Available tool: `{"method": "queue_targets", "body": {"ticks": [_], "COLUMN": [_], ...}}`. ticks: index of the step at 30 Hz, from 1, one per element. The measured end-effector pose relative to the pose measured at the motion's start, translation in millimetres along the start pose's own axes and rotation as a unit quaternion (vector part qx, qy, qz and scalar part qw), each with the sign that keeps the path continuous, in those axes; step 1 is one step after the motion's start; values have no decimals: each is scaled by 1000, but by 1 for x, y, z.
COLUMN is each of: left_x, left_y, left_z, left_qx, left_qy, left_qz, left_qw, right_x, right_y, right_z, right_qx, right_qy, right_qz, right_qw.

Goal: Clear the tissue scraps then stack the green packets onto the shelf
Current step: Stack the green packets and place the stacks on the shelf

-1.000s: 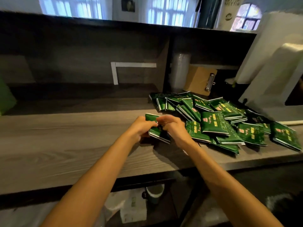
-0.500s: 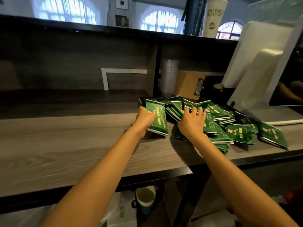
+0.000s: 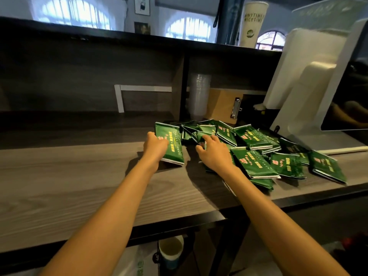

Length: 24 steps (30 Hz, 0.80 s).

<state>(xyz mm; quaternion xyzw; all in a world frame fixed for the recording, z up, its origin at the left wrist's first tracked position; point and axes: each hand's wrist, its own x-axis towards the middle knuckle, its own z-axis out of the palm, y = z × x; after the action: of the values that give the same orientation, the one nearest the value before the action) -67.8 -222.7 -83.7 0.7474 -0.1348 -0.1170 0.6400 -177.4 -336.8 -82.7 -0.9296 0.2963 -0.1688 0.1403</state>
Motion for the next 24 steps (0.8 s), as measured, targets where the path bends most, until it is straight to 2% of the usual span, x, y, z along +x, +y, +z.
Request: {"method": "queue_targets", "body": {"ticks": [4,7,11,16,18,21,24], "left_x": [9,10,12,14,15,18,20], "left_y": [-7,-10,-11,-10,-11,-11,-11], "left_z": [-17,-24,-31,-36,-37,-35,-33], "left_qx": [-26,-29,-43,-49,-69,-92,-82], "left_qy": [36,54,78,98,102,102,98], "left_qz": [-55,-58,-57,-44,-41,-44,-41], "left_qw": [997,996,994,993,992,989,991], "right_x": [8,10,12,13,19,27,30], "right_y": [-22,-32,-41,-46,-43,-37,-32], "right_z": [6,11,13,13,16,17,11], "right_qx": [53,106,42,152,245,421,515], "right_qy": [-38,-35,-29,1,44,67,76], "right_qz": [-69,-34,25,13,20,76,105], "right_qw": [996,993,998,988,968,902,847]}}
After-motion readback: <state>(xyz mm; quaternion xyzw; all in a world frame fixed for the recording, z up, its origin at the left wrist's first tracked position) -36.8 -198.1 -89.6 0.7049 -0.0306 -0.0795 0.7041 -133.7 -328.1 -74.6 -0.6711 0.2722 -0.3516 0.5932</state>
